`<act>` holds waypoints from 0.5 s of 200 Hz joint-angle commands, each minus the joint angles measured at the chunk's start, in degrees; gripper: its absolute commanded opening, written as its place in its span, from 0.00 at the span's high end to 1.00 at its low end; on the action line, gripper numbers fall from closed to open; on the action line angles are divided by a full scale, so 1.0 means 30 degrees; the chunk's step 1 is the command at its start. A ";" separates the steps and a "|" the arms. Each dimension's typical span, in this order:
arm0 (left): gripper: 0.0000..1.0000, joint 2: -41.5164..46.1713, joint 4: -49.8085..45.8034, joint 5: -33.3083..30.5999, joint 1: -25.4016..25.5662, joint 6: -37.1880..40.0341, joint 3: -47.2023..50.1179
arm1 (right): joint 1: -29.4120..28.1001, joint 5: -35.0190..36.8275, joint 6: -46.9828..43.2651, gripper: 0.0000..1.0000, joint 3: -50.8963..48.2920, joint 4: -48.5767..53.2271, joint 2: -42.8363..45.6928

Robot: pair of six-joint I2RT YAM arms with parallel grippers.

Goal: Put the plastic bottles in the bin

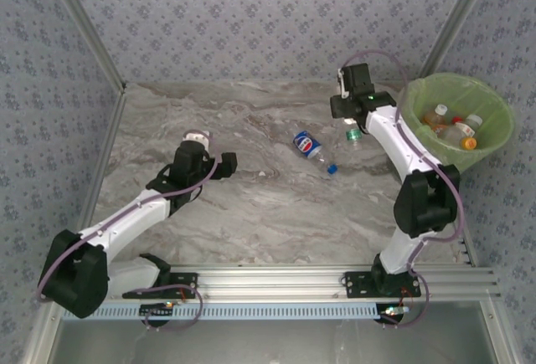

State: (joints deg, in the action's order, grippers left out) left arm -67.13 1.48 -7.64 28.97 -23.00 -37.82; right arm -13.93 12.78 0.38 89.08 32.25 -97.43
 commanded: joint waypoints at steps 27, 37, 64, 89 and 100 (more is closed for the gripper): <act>0.01 0.1088 0.0004 0.0633 -0.0060 -0.0598 -0.0839 | -0.0115 -0.0938 -0.0128 1.00 -0.0677 -0.1317 0.2882; 0.01 0.1235 0.0006 0.0661 -0.0074 -0.0623 -0.0899 | -0.0094 -0.1199 -0.0127 1.00 -0.0861 -0.1581 0.3486; 0.01 0.1630 0.0057 0.0474 -0.0050 -0.0536 -0.0933 | 0.0240 -0.2861 -0.0450 1.00 -0.1401 -0.2320 0.5222; 0.01 0.2113 0.0175 0.0071 -0.0071 -0.0615 -0.0724 | 0.0893 -0.3870 -0.0252 1.00 -0.1538 -0.2620 0.6382; 0.01 0.2318 0.0131 0.0084 -0.0063 -0.0645 -0.0646 | 0.1271 -0.4240 -0.0161 1.00 -0.1465 -0.2740 0.6810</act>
State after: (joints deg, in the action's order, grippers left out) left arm -62.28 1.39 -6.87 28.97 -24.12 -38.52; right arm -12.27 4.21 0.14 84.99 26.65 -80.47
